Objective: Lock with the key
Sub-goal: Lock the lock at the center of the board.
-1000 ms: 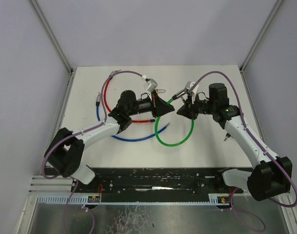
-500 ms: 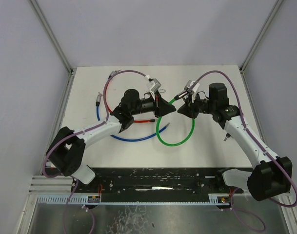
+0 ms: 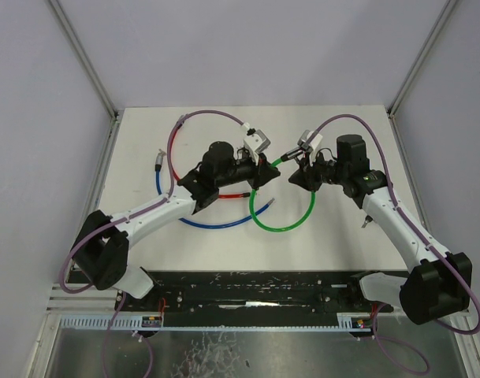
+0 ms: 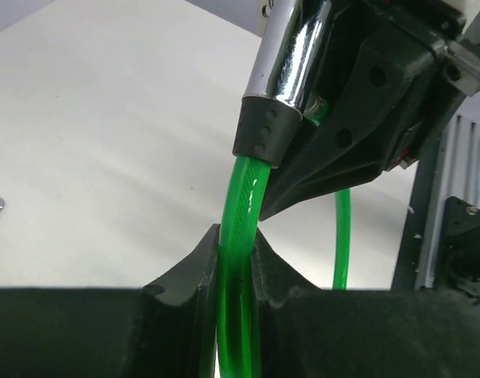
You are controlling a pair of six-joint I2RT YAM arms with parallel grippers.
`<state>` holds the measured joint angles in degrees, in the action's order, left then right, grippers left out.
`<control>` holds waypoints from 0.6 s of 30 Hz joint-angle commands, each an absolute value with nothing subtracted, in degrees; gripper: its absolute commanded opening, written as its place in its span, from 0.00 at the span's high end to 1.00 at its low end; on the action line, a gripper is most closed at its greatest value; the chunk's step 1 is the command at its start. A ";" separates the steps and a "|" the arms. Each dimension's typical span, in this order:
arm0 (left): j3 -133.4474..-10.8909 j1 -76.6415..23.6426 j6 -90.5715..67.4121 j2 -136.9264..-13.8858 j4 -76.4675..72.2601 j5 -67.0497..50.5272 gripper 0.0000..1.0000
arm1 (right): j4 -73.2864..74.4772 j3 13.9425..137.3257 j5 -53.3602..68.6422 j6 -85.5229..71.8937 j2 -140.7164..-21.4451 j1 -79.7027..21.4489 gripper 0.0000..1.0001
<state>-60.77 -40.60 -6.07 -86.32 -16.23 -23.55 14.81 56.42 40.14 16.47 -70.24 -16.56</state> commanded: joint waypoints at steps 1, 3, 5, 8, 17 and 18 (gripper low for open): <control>-62.21 -40.37 0.70 -86.01 -8.04 -12.25 1.00 | 10.10 58.88 44.57 15.17 -67.81 -17.14 1.00; -62.37 -40.55 1.53 -86.25 -7.44 -10.88 1.00 | 9.21 58.47 44.85 14.52 -67.69 -17.03 1.00; -62.51 -40.65 1.66 -86.69 -7.33 -11.02 1.00 | 8.25 58.09 44.59 13.68 -67.68 -17.05 1.00; -63.14 -41.54 0.98 -87.62 -7.40 -12.41 1.00 | 4.94 56.57 43.68 11.43 -67.67 -17.02 1.00; -63.79 -43.59 -4.23 -90.06 -12.77 -24.75 1.00 | 0.94 54.54 43.34 8.86 -67.73 -17.04 1.00; -63.86 -43.55 -4.73 -90.17 -13.03 -26.83 1.00 | 0.96 54.58 42.86 8.97 -67.57 -17.05 1.00</control>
